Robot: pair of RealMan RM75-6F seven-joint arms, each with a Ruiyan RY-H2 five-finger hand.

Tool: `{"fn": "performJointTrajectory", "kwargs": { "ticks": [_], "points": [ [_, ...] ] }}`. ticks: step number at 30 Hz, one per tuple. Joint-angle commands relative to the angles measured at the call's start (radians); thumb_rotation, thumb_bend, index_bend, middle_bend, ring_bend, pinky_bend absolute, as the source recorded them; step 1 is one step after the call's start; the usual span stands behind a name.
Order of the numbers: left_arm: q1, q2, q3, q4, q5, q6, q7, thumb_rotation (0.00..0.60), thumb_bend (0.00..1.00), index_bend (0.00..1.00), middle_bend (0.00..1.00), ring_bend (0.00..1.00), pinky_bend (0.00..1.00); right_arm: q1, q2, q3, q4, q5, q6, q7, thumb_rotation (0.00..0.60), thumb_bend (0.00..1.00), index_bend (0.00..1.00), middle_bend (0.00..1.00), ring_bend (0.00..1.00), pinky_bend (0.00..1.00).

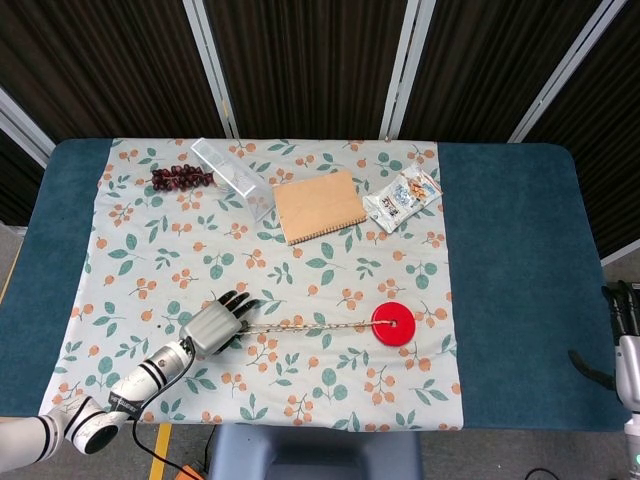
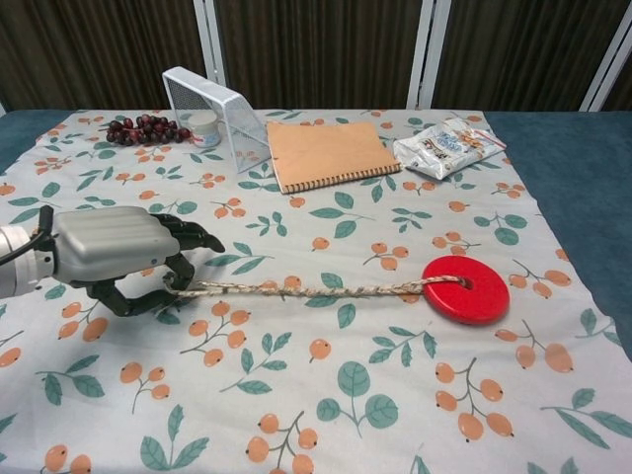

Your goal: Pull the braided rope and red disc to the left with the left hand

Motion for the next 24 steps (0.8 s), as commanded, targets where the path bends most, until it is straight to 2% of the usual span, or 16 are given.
{"fn": "performJointTrajectory", "kwargs": {
  "ticks": [1,5,12,18,24],
  "points": [
    [0.000,-0.007,0.006,0.007,0.002,0.006,0.005,0.600,0.59,0.59,0.06,0.00,0.15,0.000,-0.001,0.000,0.000,0.000,0.001,-0.001,0.600,0.29,0.00,0.00,0.00,0.00],
    [0.003,-0.017,0.011,0.019,0.007,0.024,0.010,0.600,0.62,0.63,0.08,0.00,0.16,-0.003,0.000,0.000,-0.002,-0.001,0.006,-0.003,0.600,0.29,0.00,0.00,0.00,0.00],
    [0.017,-0.019,0.009,0.026,0.026,0.087,-0.016,0.600,0.67,0.82,0.18,0.04,0.21,-0.005,0.000,0.000,-0.004,-0.002,0.009,-0.001,0.600,0.29,0.00,0.00,0.00,0.00],
    [0.042,0.018,0.001,0.016,0.023,0.149,-0.033,0.600,0.70,0.84,0.21,0.06,0.22,-0.005,0.002,0.000,-0.009,-0.006,0.012,-0.002,0.600,0.29,0.00,0.00,0.00,0.00],
    [0.119,0.133,0.009,0.014,-0.021,0.229,-0.086,0.600,0.74,0.85,0.23,0.06,0.23,-0.008,0.011,0.001,-0.016,-0.006,0.014,0.004,0.600,0.29,0.00,0.00,0.00,0.00]
  ]
}}
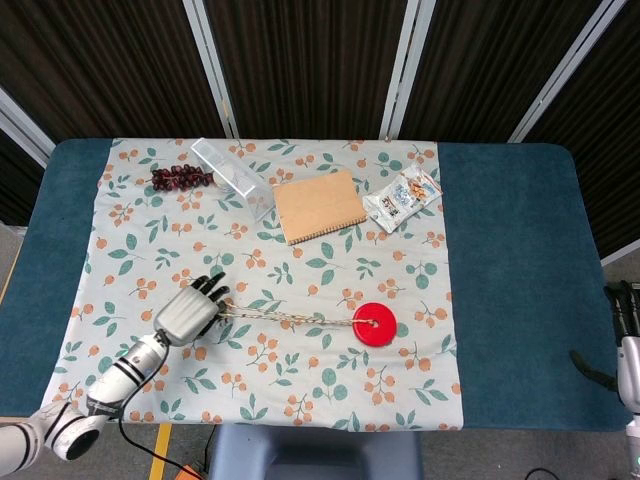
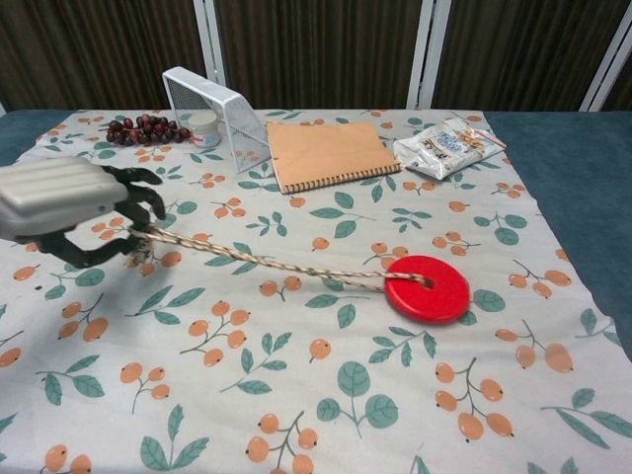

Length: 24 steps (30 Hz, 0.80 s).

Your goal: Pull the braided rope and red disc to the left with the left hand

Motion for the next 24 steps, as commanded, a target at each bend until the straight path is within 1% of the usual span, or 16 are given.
{"fn": "performJointTrajectory", "kwargs": {
  "ticks": [1,7,9,11,15,17,18,24],
  "points": [
    [0.060,0.074,0.007,0.006,-0.042,0.045,-0.048,0.600,0.74,0.85,0.23,0.06,0.23,-0.001,0.001,0.000,-0.001,0.000,0.001,0.003,0.600,0.29,0.00,0.00,0.00,0.00],
    [0.168,0.167,0.015,0.082,-0.143,0.097,-0.133,0.600,0.76,0.86,0.24,0.06,0.24,-0.001,0.003,-0.001,0.000,0.000,-0.002,-0.003,0.600,0.29,0.00,0.00,0.00,0.00],
    [0.191,0.180,0.011,0.109,-0.171,0.102,-0.150,0.600,0.77,0.86,0.25,0.07,0.24,0.000,0.003,-0.001,-0.001,-0.001,-0.001,-0.012,0.600,0.29,0.00,0.00,0.00,0.00],
    [0.220,0.191,-0.004,0.150,-0.231,0.106,-0.143,0.600,0.78,0.87,0.26,0.08,0.24,0.003,0.004,0.001,-0.004,-0.005,0.002,-0.025,0.600,0.29,0.00,0.00,0.00,0.00],
    [0.236,0.191,-0.022,0.167,-0.274,0.115,-0.127,0.600,0.81,0.87,0.29,0.11,0.26,0.004,0.005,0.002,-0.009,-0.008,0.005,-0.035,0.600,0.29,0.00,0.00,0.00,0.00],
    [0.253,0.184,-0.050,0.183,-0.330,0.137,-0.093,0.600,0.84,0.87,0.31,0.13,0.27,0.005,0.007,0.001,-0.015,-0.012,0.007,-0.047,0.600,0.29,0.00,0.00,0.00,0.00],
    [0.270,0.172,-0.100,0.206,-0.416,0.175,-0.060,0.600,0.85,0.87,0.32,0.13,0.27,0.005,0.010,0.000,-0.020,-0.016,0.009,-0.056,0.600,0.29,0.00,0.00,0.00,0.00],
    [0.278,0.129,-0.207,0.231,-0.575,0.256,0.061,0.600,0.87,0.87,0.33,0.15,0.26,0.001,0.011,-0.004,-0.022,-0.012,0.008,-0.062,0.600,0.29,0.00,0.00,0.00,0.00]
  ]
}}
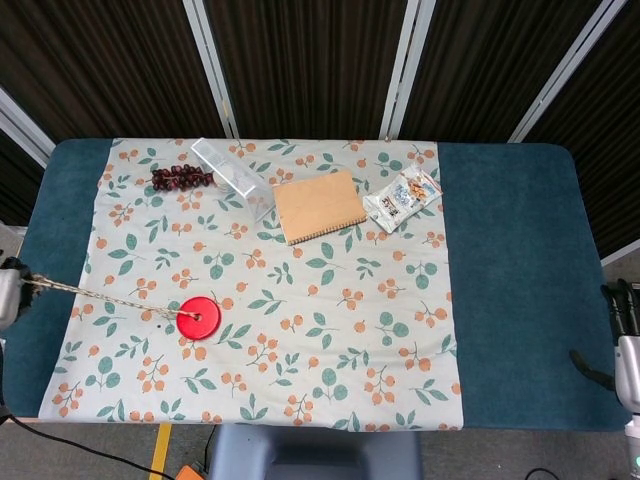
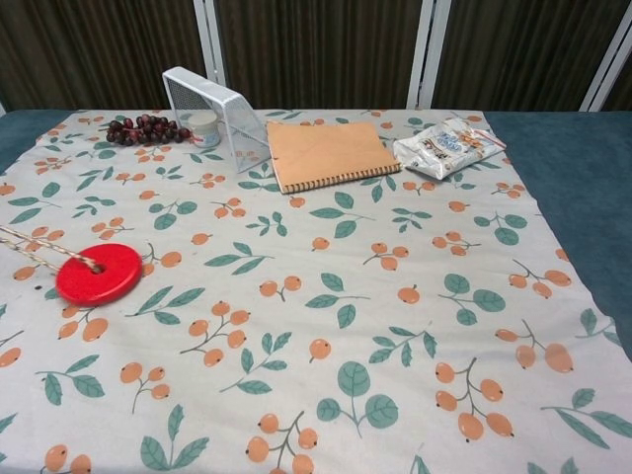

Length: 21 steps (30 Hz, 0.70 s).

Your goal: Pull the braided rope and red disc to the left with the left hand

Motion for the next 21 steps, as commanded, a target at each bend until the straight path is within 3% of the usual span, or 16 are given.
{"fn": "performJointTrajectory", "kwargs": {
  "ticks": [1,6,11,18,21],
  "points": [
    [0.016,-0.035,-0.089,0.028,-0.119,0.070,0.101,0.600,0.87,0.87,0.34,0.15,0.26,-0.001,-0.002,-0.002,0.004,0.001,-0.003,0.003,0.600,0.29,0.00,0.00,0.00,0.00],
    [0.017,-0.038,-0.123,0.023,-0.167,0.077,0.136,0.600,0.88,0.88,0.33,0.15,0.24,0.001,-0.009,-0.006,0.015,-0.002,-0.008,0.007,0.600,0.29,0.00,0.00,0.00,0.00],
    [0.022,-0.048,-0.129,0.012,-0.145,0.106,0.132,0.600,0.88,0.88,0.33,0.15,0.24,0.004,-0.013,-0.006,0.022,-0.003,-0.012,0.010,0.600,0.29,0.00,0.00,0.00,0.00],
    [0.022,-0.050,-0.098,-0.097,0.138,0.202,-0.119,0.600,0.88,0.87,0.38,0.19,0.27,0.010,-0.018,-0.005,0.027,0.008,-0.029,0.015,0.600,0.29,0.00,0.00,0.00,0.00],
    [-0.006,-0.068,-0.078,-0.128,0.237,0.213,-0.150,0.600,0.86,0.87,0.39,0.20,0.28,0.016,-0.022,-0.007,0.023,0.003,-0.037,0.018,0.600,0.29,0.00,0.00,0.00,0.00]
  ]
}}
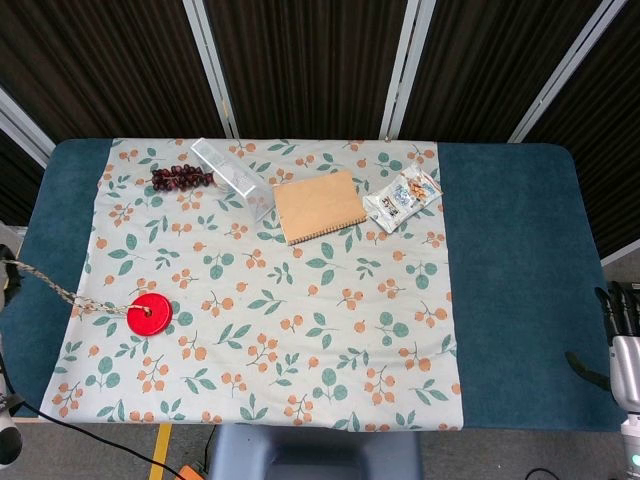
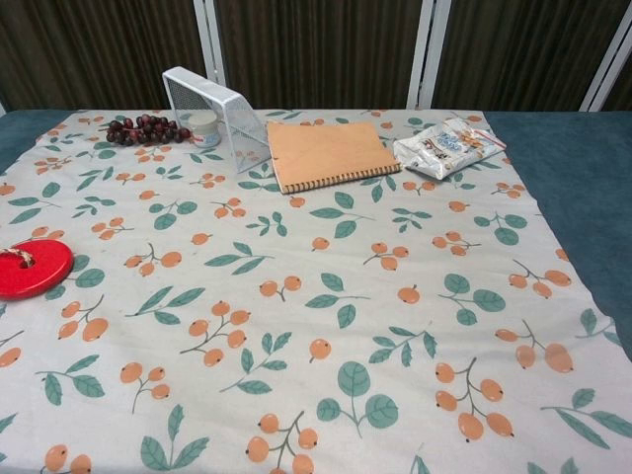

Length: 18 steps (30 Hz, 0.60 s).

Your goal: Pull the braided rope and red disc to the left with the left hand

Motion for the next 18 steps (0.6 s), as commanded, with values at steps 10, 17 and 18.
{"fn": "performJointTrajectory", "kwargs": {
  "ticks": [10,17,18],
  "points": [
    [-0.081,-0.061,0.145,-0.080,0.300,-0.084,-0.074,0.600,0.58,0.48,0.30,0.14,0.22,0.005,0.000,0.003,0.002,0.008,-0.012,0.030,0.600,0.29,0.00,0.00,0.00,0.00],
    [-0.090,0.009,0.150,-0.164,0.126,-0.258,0.064,0.600,0.39,0.00,0.00,0.00,0.05,0.008,-0.002,0.003,0.017,0.011,-0.021,0.046,0.600,0.29,0.00,0.00,0.00,0.00],
    [-0.086,0.019,0.147,-0.175,0.107,-0.256,0.081,0.600,0.39,0.00,0.00,0.00,0.04,0.009,-0.002,0.003,0.018,0.010,-0.020,0.048,0.600,0.29,0.00,0.00,0.00,0.00]
  ]
}}
